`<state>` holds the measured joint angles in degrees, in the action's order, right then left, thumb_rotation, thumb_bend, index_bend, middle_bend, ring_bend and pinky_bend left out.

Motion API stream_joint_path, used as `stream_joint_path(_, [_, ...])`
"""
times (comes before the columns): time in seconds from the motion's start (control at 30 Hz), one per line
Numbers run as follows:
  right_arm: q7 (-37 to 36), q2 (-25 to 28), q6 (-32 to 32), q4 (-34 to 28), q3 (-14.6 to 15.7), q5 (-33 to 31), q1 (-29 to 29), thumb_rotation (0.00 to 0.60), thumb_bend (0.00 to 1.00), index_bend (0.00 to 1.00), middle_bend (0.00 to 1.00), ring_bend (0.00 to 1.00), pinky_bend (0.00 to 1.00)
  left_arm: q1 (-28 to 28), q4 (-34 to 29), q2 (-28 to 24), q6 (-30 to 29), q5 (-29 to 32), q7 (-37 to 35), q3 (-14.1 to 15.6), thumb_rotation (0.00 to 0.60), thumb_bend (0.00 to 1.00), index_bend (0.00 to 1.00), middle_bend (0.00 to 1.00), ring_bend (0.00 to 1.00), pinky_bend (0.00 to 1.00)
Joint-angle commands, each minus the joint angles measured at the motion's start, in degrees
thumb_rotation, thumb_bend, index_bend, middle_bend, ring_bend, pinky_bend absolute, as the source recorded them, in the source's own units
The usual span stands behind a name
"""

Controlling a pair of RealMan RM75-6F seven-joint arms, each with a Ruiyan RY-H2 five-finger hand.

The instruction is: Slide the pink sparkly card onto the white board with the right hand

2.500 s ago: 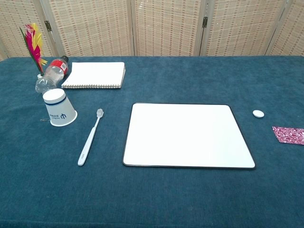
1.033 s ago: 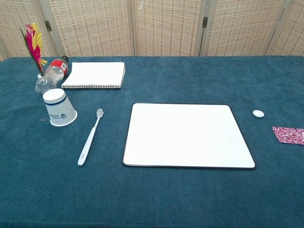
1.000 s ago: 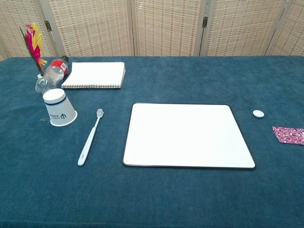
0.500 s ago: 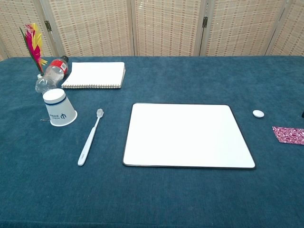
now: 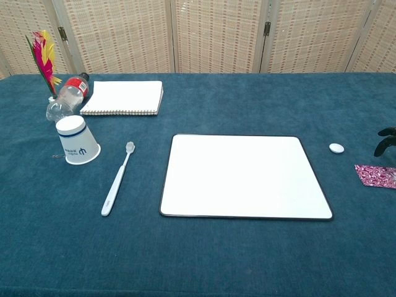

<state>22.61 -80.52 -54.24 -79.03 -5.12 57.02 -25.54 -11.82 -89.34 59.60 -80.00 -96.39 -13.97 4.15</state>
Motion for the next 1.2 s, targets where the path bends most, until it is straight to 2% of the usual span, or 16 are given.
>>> stream_joint_path(0.03, [0.81, -1.45, -1.25, 1.43, 0.63, 0.44, 0.33, 0.600, 0.20, 0.24, 0.00, 0.00, 0.00, 0.04, -0.02, -0.02, -0.09, -0.05, 0.03, 0.05, 0.600, 0.25, 0.11, 0.02, 0.06, 0.30])
stream_joint_path(0.4, [-0.99, -4.74, -2.45, 5.84, 1.24, 2.64, 1.15, 0.600, 0.20, 0.24, 0.00, 0.00, 0.00, 0.06, -0.23, 0.08, -0.18, -0.43, 0.90, 0.33, 0.600, 0.26, 0.11, 0.02, 0.06, 0.30])
stream_joint_path(0.8, [-2.29, -5.62, 0.00, 8.32, 0.34, 2.11, 0.47, 0.600, 0.22, 0.24, 0.02, 0.00, 0.00, -0.08, 0.03, 0.24, 0.15, 0.20, 0.95, 0.15, 0.600, 0.25, 0.11, 0.02, 0.06, 0.30])
stream_joint_path(1.07, [-2.35, -6.04, 0.28, 8.92, 0.19, 2.38, 0.24, 0.600, 0.26, 0.38, 0.07, 0.00, 0.00, -0.15, 0.17, 0.47, 0.28, 0.64, 1.28, -0.07, 0.600, 0.25, 0.11, 0.02, 0.06, 0.30])
stream_joint_path(1.2, [-2.81, -5.65, -0.96, 8.18, 0.15, 3.42, 0.61, 0.600, 0.29, 0.41, 0.09, 0.00, 0.00, -0.17, 0.28, 0.63, 0.37, 1.09, 1.57, -0.30, 0.600, 0.25, 0.11, 0.02, 0.06, 0.30])
